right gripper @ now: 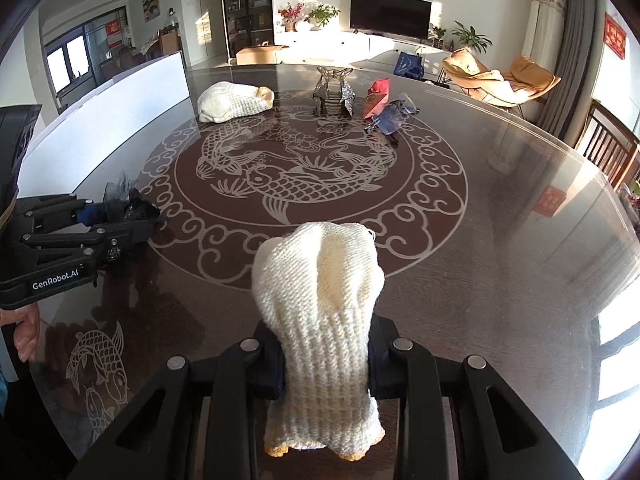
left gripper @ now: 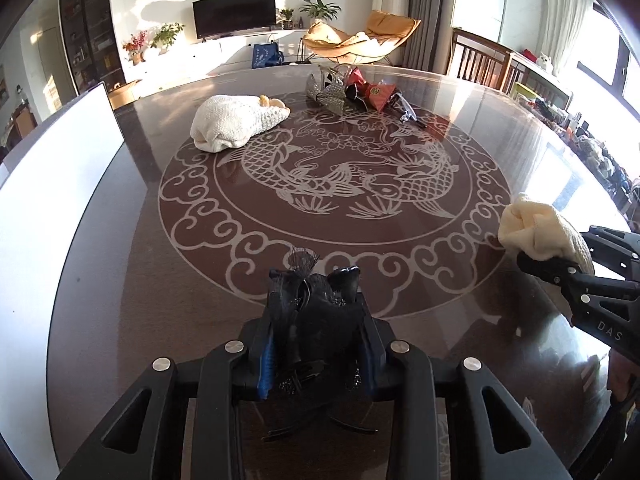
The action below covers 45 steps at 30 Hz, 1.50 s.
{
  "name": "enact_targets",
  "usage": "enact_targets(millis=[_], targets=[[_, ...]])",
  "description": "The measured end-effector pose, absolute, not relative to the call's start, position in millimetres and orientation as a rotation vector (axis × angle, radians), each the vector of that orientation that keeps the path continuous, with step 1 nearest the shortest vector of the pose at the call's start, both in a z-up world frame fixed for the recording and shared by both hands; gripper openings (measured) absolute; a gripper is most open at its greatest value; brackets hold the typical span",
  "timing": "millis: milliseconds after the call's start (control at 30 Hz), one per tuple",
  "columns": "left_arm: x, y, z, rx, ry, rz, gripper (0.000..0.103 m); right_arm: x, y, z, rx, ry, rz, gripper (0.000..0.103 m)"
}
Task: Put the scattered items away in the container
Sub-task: 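Lift the black lace and white glove above the table with both grippers, then carry the lace and glove over the white container with both grippers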
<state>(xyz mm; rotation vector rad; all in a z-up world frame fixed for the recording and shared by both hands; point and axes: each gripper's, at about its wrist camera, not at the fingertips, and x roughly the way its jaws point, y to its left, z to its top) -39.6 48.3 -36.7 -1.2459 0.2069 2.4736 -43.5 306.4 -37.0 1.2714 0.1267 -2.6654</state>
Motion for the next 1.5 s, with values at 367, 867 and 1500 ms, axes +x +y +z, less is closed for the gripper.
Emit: enact_targets(millis=[367,867,1500], targets=[[6,33,-14,-1.184,0.072,2.477,0.033,-17,282,-21,1.207,-0.016,-2.587,0.028],[-7,-166,113,-1.062,-0.141,2.801,0.033,-71,100,99,0.838,0.028,-2.313,0.029],[-123,-350,43,-1.576,-0.285,2.897,0.037,-192,-176,49,1.095,0.135,-2.126,0.039]])
